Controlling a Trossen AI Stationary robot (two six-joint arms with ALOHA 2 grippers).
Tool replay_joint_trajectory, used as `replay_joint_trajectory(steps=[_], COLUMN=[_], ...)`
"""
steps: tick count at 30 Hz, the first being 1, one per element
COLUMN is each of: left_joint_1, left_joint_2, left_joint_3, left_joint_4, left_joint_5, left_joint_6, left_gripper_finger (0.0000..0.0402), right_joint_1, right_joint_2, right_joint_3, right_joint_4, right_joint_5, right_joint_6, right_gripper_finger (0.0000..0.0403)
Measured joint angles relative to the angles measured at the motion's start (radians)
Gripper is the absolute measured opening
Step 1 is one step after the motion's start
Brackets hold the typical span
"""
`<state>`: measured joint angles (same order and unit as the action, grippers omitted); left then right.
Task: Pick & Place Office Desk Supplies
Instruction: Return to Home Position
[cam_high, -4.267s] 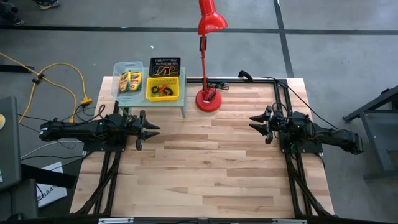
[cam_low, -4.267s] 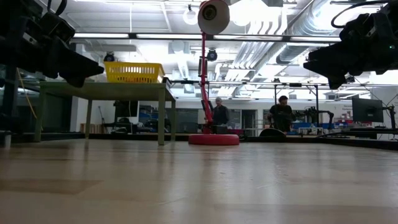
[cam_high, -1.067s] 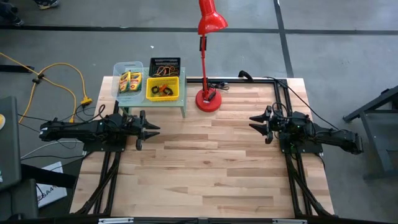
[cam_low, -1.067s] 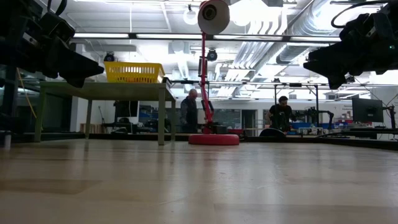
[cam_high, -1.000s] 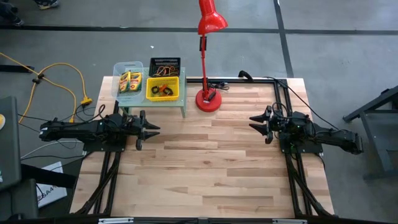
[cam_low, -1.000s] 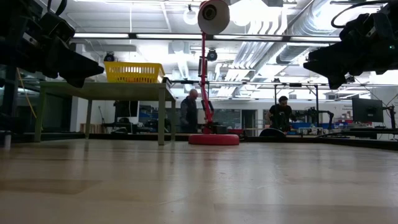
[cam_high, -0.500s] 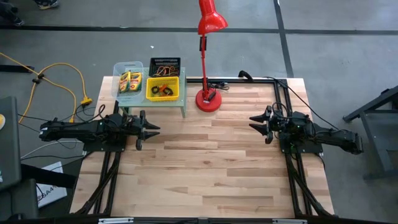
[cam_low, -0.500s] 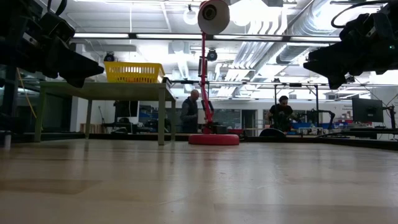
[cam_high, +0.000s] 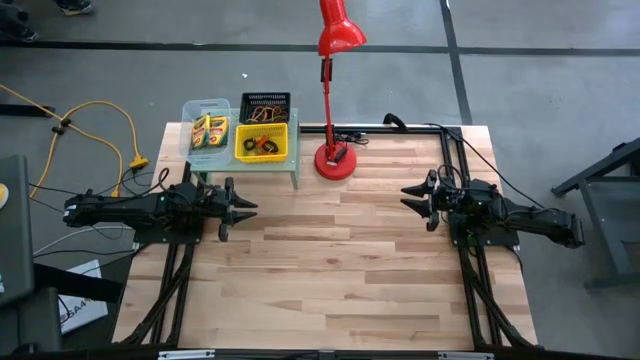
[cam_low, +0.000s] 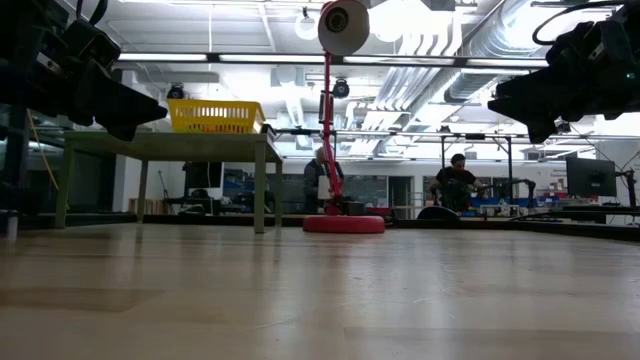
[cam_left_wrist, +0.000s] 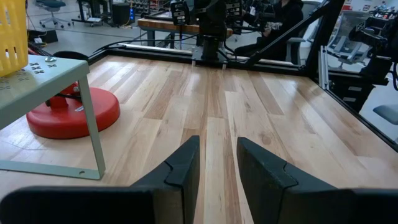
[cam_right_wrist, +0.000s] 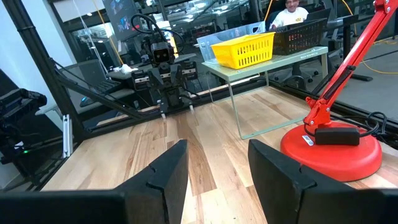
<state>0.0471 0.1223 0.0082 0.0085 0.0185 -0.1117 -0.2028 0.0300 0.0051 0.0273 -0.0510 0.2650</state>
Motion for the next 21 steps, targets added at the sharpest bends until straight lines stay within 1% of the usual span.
replay_joint_trajectory(steps=[21], left_joint_1=[0.0], left_joint_2=[0.0], left_joint_3=[0.0], left_joint_4=[0.0], left_joint_5=[0.0], left_joint_6=[0.0], left_gripper_finger=[0.0101], right_joint_1=[0.0], right_joint_2=[0.0], right_joint_3=[0.0], right_joint_4=[0.0], right_joint_5=[0.0], right_joint_6=[0.0], right_gripper_finger=[0.0155])
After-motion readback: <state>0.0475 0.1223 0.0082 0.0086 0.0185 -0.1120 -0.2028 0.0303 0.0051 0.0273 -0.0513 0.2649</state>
